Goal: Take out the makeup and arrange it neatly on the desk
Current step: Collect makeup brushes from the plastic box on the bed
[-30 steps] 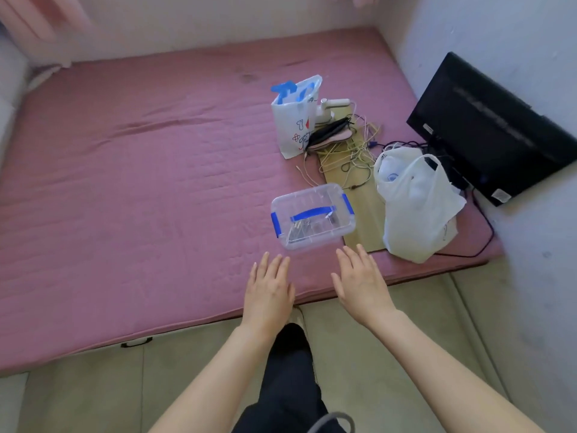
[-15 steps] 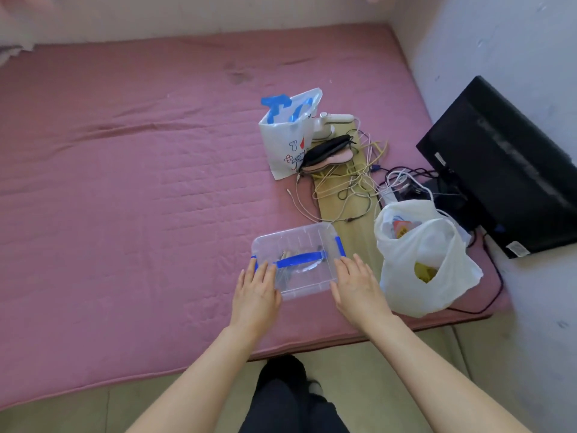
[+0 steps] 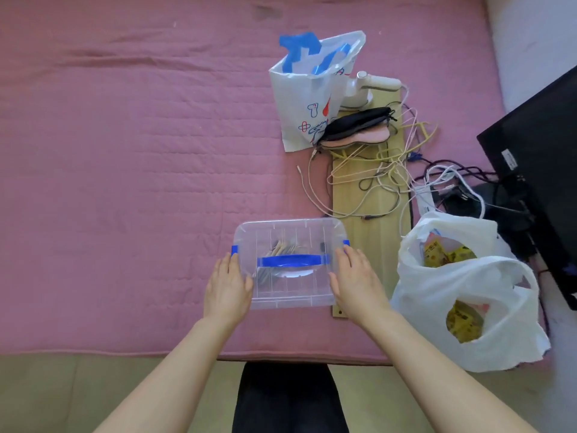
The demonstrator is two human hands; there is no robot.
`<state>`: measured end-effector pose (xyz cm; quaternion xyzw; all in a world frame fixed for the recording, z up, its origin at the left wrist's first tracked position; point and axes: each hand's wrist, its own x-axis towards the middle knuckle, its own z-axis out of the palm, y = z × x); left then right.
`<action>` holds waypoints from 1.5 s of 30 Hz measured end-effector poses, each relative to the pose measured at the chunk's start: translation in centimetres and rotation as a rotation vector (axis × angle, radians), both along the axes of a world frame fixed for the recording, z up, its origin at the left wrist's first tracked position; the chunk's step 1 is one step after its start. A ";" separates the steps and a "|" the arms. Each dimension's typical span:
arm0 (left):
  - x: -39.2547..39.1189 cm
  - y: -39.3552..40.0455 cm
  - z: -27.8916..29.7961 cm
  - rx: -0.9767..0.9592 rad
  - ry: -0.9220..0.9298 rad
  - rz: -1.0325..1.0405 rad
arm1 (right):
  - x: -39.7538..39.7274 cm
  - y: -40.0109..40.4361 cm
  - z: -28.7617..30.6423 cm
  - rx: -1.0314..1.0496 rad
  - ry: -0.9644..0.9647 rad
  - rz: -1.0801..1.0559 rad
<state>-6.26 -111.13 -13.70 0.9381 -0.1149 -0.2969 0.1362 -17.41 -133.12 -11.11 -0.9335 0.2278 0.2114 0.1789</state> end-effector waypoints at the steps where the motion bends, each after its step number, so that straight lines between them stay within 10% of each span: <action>1: 0.1 -0.1 -1.2 -0.046 0.031 0.068 | 0.2 -0.3 -1.1 -0.001 -0.002 -0.010; 13: 1.9 -1.3 -8.7 -0.350 -0.017 0.591 | 2.5 -1.4 -10.8 0.168 -0.335 -0.439; 33: 3.1 -1.0 -11.4 -0.259 -0.281 0.420 | 2.8 -2.7 -13.6 0.050 -0.445 -0.560; 45: 3.9 -0.5 -11.9 -0.398 0.092 0.897 | 2.6 -3.6 -14.2 0.384 -0.335 -1.024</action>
